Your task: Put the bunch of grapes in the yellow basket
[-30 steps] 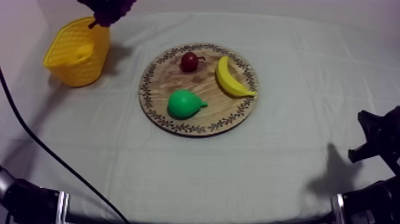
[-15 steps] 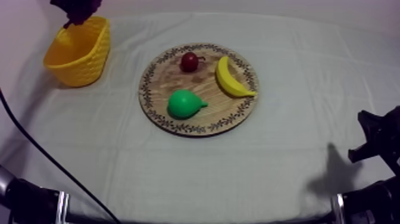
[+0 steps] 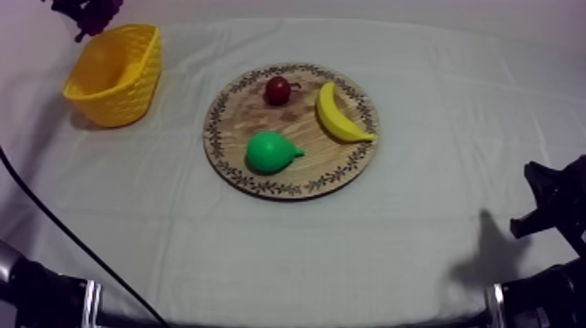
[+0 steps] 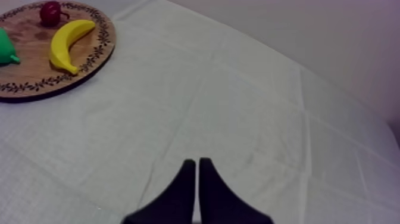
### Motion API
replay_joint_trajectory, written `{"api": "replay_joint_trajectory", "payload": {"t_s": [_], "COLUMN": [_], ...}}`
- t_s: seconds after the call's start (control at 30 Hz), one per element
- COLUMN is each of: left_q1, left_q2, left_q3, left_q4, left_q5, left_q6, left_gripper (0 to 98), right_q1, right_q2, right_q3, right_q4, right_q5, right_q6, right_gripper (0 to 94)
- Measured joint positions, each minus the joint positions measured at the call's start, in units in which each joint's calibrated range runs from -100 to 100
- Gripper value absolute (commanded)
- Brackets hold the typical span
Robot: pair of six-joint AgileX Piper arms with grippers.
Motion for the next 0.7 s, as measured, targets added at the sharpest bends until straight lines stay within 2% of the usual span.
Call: {"api": "replay_joint_trajectory", "payload": {"t_s": [0.2, 0.5, 0.7], "left_q1": [-0.44, -1.21, -1.31], "left_q2": [0.88, 2.69, 3.82], "left_q3": [-0.2, 0.73, 1.31], "left_q4": [1.79, 3.26, 3.71], "left_q5": [0.29, 0.75, 0.72], "left_q6": [2.55, 6.42, 6.98], "left_gripper": [36.8, 37.0, 37.3], "right_q1": [0.0, 0.0, 0.0], "right_q2": [0.0, 0.0, 0.0], "right_q3": [0.0, 0.0, 0.0], "right_q4": [0.0, 0.0, 0.0], "right_q5": [0.0, 0.0, 0.0], "right_q6": [0.0, 0.0, 0.0], "right_gripper": [0.3, 0.3, 0.3]}}
